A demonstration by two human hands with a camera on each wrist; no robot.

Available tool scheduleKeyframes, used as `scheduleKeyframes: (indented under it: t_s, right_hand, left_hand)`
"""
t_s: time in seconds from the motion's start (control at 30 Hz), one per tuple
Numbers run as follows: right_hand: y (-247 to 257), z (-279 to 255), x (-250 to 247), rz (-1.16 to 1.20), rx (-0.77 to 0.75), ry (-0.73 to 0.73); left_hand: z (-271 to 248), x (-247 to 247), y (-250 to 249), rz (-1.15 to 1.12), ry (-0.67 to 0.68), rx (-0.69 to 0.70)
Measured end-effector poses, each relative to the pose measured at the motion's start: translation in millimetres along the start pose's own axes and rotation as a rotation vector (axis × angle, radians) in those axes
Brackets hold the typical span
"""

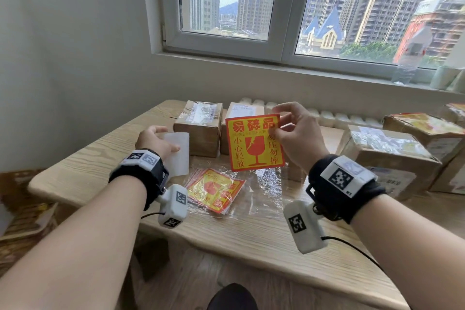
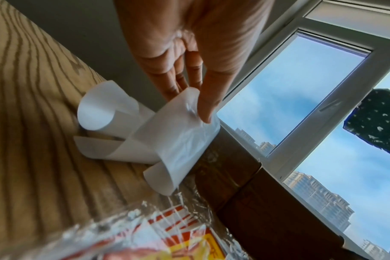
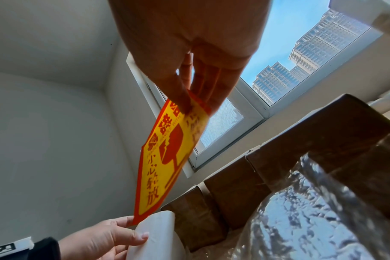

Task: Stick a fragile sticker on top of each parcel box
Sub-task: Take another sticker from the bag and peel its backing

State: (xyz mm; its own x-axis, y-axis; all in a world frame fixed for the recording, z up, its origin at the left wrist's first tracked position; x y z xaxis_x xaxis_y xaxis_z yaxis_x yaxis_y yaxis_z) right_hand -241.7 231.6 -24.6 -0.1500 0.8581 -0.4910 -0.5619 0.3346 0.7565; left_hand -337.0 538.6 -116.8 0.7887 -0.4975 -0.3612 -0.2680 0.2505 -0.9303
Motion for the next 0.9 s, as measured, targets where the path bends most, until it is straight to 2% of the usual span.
scheduleKeyframes:
  t_s: [0.4,0.67,0.77,0.9]
  right_hand:
    - [-8,0,-2,0.022,0.037,-0.002]
    - [-7,-3,-18,0.019,0.031,-0.044]
    - [-9,-4,-24,0.024,0.038,-0.052]
    - [-7,-5,-32,0.043,0.031,-0.073]
  left_hand:
    - [-6,5,-8,0.214,0.013,0.083]
    - [-14,8,-21,0.18,0.065,0.12]
    - [-18,8,-24,0.164,0.042,0.123]
    - [-28,19,-59,0.035,0.04,0.195]
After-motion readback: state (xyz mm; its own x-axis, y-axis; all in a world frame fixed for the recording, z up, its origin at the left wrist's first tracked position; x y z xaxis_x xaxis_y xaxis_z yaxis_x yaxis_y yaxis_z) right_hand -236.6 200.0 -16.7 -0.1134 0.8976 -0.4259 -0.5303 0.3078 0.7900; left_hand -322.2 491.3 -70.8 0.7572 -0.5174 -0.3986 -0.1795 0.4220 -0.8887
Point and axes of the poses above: each hand's wrist, its own z-axis towards the middle knuckle, its own x-axis out of the palm, y = z × x, the point moved 7 cm from there along z, towards the middle knuckle, and after that the axes turned 3 degrees about -z, right-handed, at the moved point
